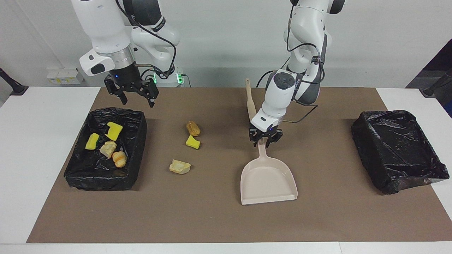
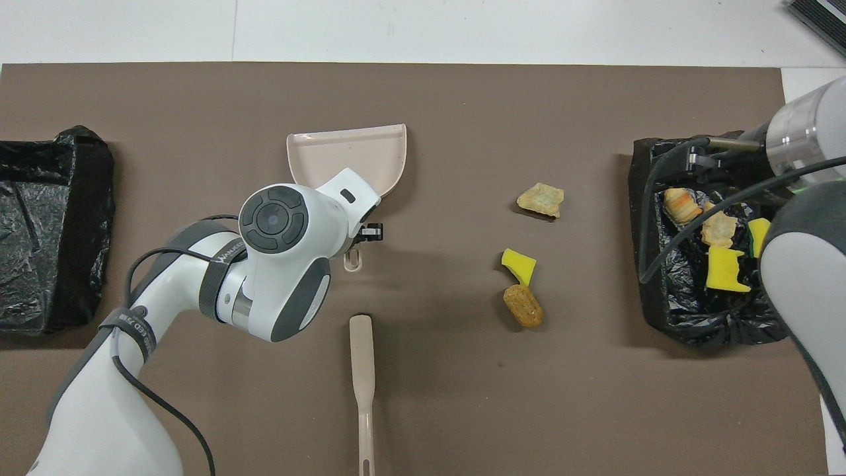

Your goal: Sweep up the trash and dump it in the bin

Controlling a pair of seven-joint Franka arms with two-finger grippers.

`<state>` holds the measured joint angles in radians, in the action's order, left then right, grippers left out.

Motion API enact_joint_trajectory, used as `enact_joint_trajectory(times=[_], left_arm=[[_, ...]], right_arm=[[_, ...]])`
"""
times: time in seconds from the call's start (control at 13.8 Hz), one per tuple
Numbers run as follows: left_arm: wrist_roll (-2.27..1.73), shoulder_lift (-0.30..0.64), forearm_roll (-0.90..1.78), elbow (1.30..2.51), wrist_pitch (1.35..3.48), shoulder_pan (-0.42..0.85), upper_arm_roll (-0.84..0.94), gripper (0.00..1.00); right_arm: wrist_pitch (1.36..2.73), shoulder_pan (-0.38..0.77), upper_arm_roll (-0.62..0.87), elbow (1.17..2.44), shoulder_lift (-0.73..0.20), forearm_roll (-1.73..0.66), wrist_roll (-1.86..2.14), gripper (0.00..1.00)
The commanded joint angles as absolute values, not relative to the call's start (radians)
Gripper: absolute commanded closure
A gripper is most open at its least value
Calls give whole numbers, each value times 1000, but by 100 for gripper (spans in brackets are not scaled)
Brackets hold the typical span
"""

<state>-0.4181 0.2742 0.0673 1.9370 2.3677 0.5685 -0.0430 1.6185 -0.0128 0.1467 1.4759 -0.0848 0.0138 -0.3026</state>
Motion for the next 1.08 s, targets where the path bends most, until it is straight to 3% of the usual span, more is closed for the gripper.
enact_joint_trajectory(times=[0.0, 0.14, 0.51, 1.01], left_arm=[[-420, 293, 54, 1914, 2356, 565, -46, 94], [-423, 291, 54, 1914, 2332, 561, -48, 100], [-396, 268, 45, 1895, 2318, 491, -54, 100], [16, 270, 21, 1867, 2272, 327, -54, 100]], right_arm=[[1614, -28, 153, 1477, -77, -15, -279, 0], [1614, -29, 153, 1479, -77, -15, -279, 0], [1635, -28, 153, 1482, -77, -15, -282, 0], [1654, 24, 166, 1558, -34, -21, -350, 0]])
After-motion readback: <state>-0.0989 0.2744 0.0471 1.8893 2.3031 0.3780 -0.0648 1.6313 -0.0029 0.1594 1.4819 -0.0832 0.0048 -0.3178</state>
